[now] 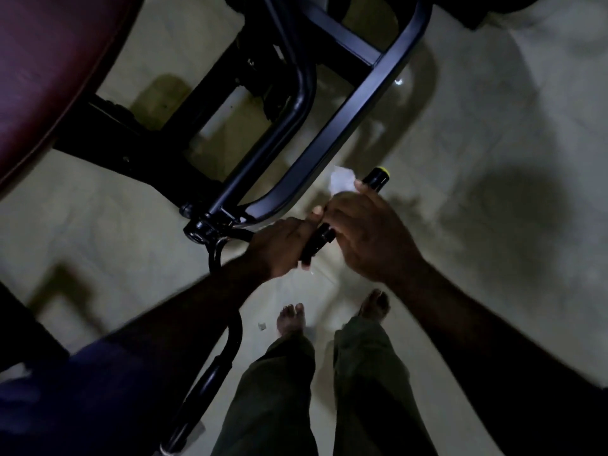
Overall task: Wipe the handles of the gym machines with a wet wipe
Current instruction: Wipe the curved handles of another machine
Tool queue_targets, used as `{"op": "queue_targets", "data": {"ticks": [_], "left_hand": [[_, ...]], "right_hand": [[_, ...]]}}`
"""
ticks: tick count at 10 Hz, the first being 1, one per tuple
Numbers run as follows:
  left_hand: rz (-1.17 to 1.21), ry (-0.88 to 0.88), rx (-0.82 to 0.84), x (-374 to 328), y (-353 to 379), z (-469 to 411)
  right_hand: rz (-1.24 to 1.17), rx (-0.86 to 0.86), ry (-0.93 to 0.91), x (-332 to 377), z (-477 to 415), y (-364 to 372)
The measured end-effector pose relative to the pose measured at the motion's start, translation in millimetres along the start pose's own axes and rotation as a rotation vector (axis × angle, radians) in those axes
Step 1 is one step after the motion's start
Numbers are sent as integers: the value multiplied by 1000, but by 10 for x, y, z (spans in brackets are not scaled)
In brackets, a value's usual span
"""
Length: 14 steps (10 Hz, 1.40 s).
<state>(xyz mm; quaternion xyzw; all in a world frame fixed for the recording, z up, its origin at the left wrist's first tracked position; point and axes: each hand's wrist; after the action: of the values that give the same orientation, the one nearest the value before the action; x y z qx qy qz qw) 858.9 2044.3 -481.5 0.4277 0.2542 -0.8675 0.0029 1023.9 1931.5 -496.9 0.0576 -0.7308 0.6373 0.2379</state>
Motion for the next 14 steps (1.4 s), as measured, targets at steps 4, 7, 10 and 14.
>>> {"op": "queue_targets", "data": {"ticks": [4,7,10,14], "left_hand": [[-420,182,-265,-287,462,-187],[-588,-11,-42,-434,421,-282],[-570,-80,17,-472,352,-276],[7,11,-181,-950,31,-339]], "right_hand": [[-8,14,165,-402,-371,-246],[-120,228,139,-493,-479,-338],[-531,756,1013,-426,-984,-345],[-1230,321,1424,-512,-773,-1107]]}}
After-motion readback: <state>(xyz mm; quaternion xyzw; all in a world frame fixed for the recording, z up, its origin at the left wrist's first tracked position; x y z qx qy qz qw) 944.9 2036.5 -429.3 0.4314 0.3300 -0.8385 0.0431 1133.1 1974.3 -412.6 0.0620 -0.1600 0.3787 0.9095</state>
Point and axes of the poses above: each hand's wrist, its own z-axis away from the middle knuckle, its own y-axis out of the palm, x = y × z, and after that the axes turned 15 degrees about y, right-handed
